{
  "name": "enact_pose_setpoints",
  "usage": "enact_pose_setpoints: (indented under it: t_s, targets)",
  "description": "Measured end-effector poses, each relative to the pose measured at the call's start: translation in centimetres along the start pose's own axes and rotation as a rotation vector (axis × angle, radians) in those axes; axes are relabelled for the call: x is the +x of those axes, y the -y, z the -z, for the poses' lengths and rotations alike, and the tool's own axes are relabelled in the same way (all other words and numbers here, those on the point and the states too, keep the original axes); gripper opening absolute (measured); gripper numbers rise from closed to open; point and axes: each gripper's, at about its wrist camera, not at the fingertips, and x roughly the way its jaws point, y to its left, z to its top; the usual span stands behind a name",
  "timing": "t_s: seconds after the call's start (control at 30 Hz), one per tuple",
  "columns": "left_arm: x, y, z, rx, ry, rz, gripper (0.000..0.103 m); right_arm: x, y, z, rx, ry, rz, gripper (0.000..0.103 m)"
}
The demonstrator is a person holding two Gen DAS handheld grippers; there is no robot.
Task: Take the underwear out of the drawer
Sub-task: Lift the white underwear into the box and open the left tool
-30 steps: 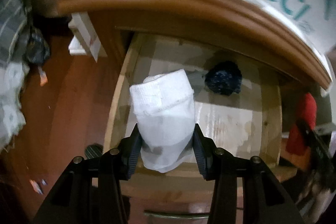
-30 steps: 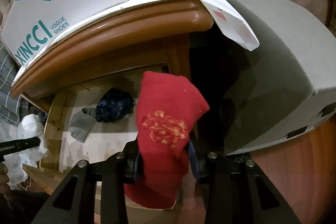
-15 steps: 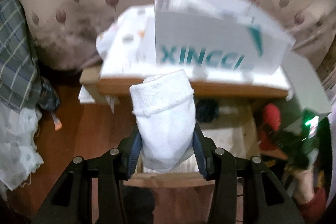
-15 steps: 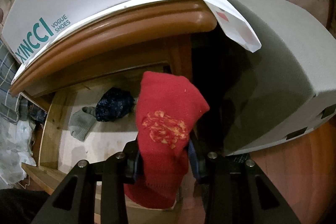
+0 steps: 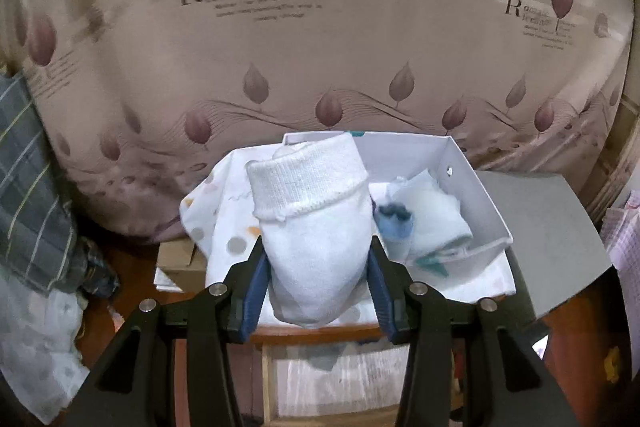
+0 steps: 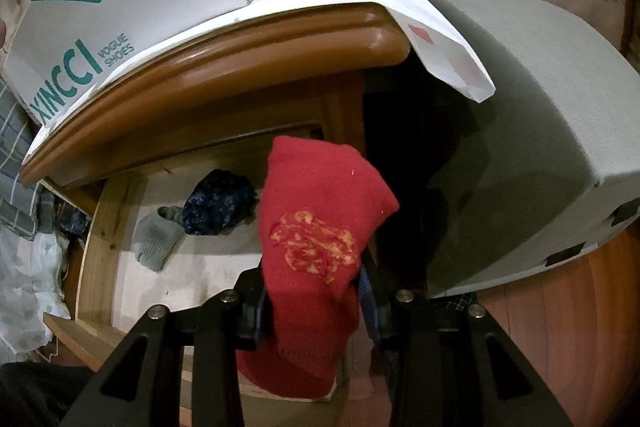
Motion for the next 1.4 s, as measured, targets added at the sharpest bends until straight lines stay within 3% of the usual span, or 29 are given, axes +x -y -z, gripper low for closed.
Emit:
enact_pose_setpoints:
  t_s: [0.23,0.4,0.53,0.73,1.23,1.4]
  targets:
    - [6.4,1.6,-3.4,-0.013,-0.096,0.036,0.042,0.0,-0.1,-0.1,-0.003,0.002,0.001,0.037]
    - [10.3,1.7,-3.9,-0.042,-0.163,0.048,0.043,-0.2,-0.2,-0.1,-0.005,0.012,0.008,0.037]
    - [13.0,0.9,-3.1,-0.078,-0.204,0.013,0.043,-0.6,0.2,-0.4,0.011,0.039,0.031,0.037]
    - [15.3,-0.3,-1.9,-0.105,-0.257,-0.003,0.043,-0.7,0.8,-0.7,0.029,0.045,0.051,0.037]
    - [17.9,0.2,-2.3,-0.095,-0.28,-0.014,0.048,-0.7,1.1,-0.7,0.033,0.036,0.055,0.037]
    - [18.7,0.4,-2.2,-0.096,-0.305,-0.005,0.057,-0.6,1.1,-0.8,0.033,0.036,0.055,0.037]
